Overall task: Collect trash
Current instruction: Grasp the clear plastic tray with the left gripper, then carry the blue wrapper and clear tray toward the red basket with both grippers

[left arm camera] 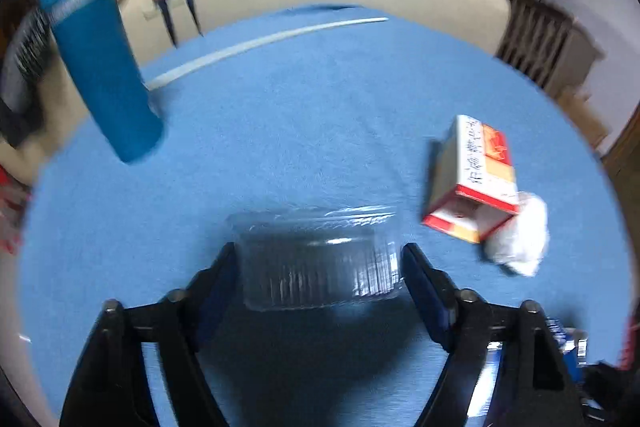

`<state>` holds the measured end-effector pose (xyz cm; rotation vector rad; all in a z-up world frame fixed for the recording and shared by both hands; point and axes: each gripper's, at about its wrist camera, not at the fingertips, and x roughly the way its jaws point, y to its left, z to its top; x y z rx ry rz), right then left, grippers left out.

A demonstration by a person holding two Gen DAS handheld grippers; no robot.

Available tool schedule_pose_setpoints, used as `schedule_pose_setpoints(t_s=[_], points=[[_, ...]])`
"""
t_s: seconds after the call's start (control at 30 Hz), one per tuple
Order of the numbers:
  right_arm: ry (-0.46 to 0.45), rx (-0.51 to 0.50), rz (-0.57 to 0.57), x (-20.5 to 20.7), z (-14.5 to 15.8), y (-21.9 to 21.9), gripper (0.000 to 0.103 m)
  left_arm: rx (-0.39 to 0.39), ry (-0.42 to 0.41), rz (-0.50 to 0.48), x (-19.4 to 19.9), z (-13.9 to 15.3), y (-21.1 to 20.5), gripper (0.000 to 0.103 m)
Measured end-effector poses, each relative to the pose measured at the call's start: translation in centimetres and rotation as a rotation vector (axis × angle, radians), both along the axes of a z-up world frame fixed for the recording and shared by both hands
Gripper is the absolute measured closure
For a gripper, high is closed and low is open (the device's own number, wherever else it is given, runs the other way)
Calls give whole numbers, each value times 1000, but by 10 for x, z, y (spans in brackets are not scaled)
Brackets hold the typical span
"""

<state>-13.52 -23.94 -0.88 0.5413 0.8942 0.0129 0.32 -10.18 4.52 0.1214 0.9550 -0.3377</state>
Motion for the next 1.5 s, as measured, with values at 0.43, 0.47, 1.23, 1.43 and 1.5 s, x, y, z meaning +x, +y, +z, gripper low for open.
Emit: schedule_pose_setpoints(t_s=[0.43,0.47,1.23,1.43,1.5], points=[[-18,9,4,-18,2,16,77,-6,-26,44,-65,11,41,32],[-18,10,3,-20,2,17,77,-4,-28,46,-69,10,43,32],[-89,-133,10,-76,35,57,76,-41,-99,34,-148,42,64,32],[-111,-170,15,-85,41,64,82,-43,-117,31,-159,49,62,32],[-115,-172,14,-87,43,64,82,-41,-121,27,-163,51,61,32]])
